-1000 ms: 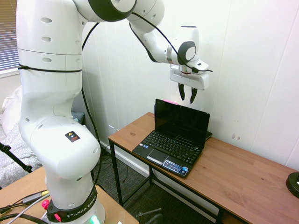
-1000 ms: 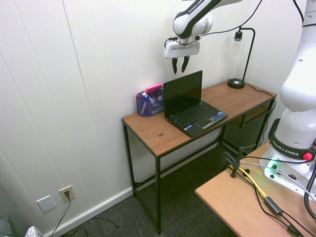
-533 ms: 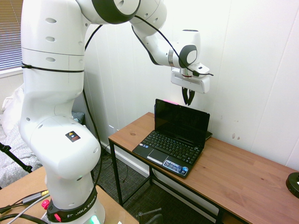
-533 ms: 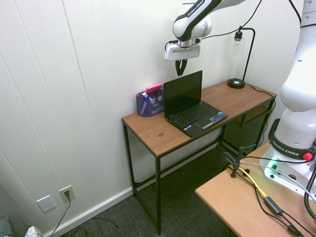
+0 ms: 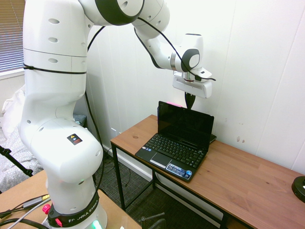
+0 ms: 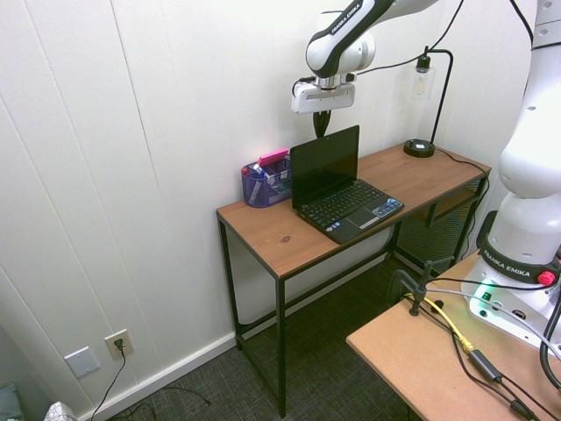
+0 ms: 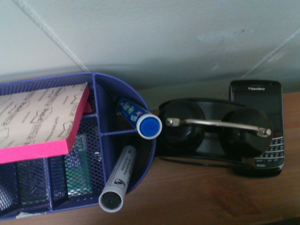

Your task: Close the laptop lid

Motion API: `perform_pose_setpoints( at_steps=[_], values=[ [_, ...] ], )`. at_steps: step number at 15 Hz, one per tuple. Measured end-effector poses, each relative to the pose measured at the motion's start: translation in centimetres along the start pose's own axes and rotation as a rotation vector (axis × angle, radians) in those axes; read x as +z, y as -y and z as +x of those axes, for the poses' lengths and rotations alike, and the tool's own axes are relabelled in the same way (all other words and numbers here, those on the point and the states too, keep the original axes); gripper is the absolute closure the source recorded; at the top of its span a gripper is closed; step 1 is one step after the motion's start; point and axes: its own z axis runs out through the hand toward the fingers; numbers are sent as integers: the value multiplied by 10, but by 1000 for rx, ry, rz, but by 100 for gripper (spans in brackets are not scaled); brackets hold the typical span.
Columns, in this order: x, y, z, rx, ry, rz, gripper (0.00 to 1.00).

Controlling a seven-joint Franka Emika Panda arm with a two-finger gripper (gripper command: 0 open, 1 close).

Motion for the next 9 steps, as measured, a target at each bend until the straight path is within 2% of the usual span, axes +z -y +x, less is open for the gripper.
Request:
perform_pose_setpoints(
  at_steps=[9],
  values=[
    [-1,-44,-32,12,27,-34,100]
  ],
)
